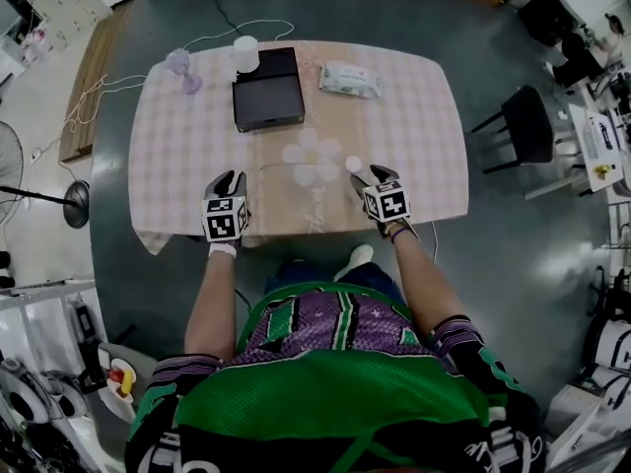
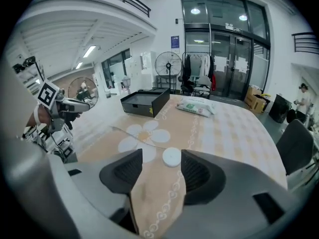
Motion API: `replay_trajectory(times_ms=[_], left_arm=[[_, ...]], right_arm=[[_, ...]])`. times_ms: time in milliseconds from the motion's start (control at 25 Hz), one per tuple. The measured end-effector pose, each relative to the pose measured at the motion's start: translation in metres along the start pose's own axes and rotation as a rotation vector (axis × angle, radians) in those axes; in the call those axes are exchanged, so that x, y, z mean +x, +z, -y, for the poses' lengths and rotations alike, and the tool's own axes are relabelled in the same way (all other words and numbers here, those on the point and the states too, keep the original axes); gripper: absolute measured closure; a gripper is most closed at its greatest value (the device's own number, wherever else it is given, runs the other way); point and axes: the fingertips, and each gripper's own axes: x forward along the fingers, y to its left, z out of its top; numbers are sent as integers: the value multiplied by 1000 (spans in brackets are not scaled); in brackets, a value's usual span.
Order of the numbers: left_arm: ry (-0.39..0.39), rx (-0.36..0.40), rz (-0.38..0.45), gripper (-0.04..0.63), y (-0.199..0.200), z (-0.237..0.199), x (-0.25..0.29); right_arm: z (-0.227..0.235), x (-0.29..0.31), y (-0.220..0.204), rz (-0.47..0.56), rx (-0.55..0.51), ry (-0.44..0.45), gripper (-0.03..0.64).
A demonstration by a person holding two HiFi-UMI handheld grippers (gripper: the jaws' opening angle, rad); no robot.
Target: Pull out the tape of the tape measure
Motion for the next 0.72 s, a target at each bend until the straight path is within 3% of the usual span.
replay_trajectory(times_ms=[200, 440, 720], left_arm=[[-58, -40, 72, 494, 20, 26, -38], [-82, -81, 183, 494, 36, 71, -100], [-122, -25, 305, 494, 55, 151, -178]], right_arm=[[1, -34, 8, 56, 33, 6, 376], [-3, -100, 22, 198, 60, 56, 383], [14, -229, 16, 374, 63, 79, 387]])
